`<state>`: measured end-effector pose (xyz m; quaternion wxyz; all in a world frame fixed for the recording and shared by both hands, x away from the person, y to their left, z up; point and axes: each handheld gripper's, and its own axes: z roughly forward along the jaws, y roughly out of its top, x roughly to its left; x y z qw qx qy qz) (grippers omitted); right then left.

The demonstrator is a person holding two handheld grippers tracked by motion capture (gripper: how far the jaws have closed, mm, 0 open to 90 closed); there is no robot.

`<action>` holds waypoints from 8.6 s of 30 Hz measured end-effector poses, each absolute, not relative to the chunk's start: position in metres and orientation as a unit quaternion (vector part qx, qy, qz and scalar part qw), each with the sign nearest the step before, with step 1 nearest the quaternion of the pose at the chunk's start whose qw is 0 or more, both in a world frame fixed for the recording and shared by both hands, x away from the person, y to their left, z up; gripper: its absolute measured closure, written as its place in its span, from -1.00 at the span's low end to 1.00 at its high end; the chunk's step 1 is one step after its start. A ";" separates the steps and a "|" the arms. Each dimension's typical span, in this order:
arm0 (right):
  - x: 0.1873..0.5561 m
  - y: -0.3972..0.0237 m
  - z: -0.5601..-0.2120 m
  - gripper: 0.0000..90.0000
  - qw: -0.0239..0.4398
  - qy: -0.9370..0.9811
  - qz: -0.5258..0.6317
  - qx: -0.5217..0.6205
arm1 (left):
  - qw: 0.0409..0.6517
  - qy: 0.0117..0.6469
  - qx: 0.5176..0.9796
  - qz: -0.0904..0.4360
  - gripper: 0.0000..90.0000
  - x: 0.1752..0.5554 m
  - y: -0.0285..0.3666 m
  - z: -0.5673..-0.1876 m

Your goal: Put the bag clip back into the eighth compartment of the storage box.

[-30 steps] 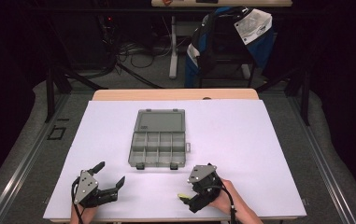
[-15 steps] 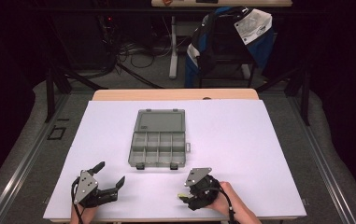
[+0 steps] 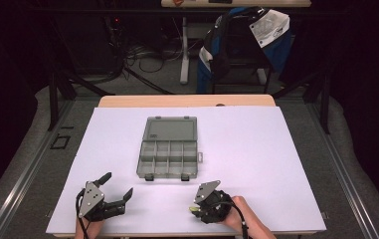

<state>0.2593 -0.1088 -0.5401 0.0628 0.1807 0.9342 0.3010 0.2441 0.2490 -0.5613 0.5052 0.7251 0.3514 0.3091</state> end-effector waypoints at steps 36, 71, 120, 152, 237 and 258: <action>0.265 -0.116 -0.540 0.78 0.051 0.926 0.313 0.205 | 0.505 0.348 0.728 0.306 -0.77 0.244 0.249 -0.561; 0.281 -0.146 -0.534 0.78 0.112 0.898 0.341 0.253 | 0.501 0.344 0.733 0.306 -0.77 0.243 0.248 -0.561; 0.305 -0.160 -0.503 0.78 0.171 0.870 0.377 0.269 | 0.496 0.343 0.738 0.302 -0.77 0.245 0.245 -0.563; 0.323 -0.143 -0.491 0.78 0.176 0.869 0.384 0.256 | 0.496 0.341 0.738 0.304 -0.77 0.243 0.246 -0.562; 0.357 -0.096 -0.493 0.78 0.145 0.855 0.415 0.276 | 0.497 0.343 0.738 0.302 -0.77 0.244 0.246 -0.563; 0.361 -0.094 -0.507 0.78 0.124 0.842 0.423 0.312 | 0.496 0.343 0.738 0.304 -0.77 0.244 0.246 -0.563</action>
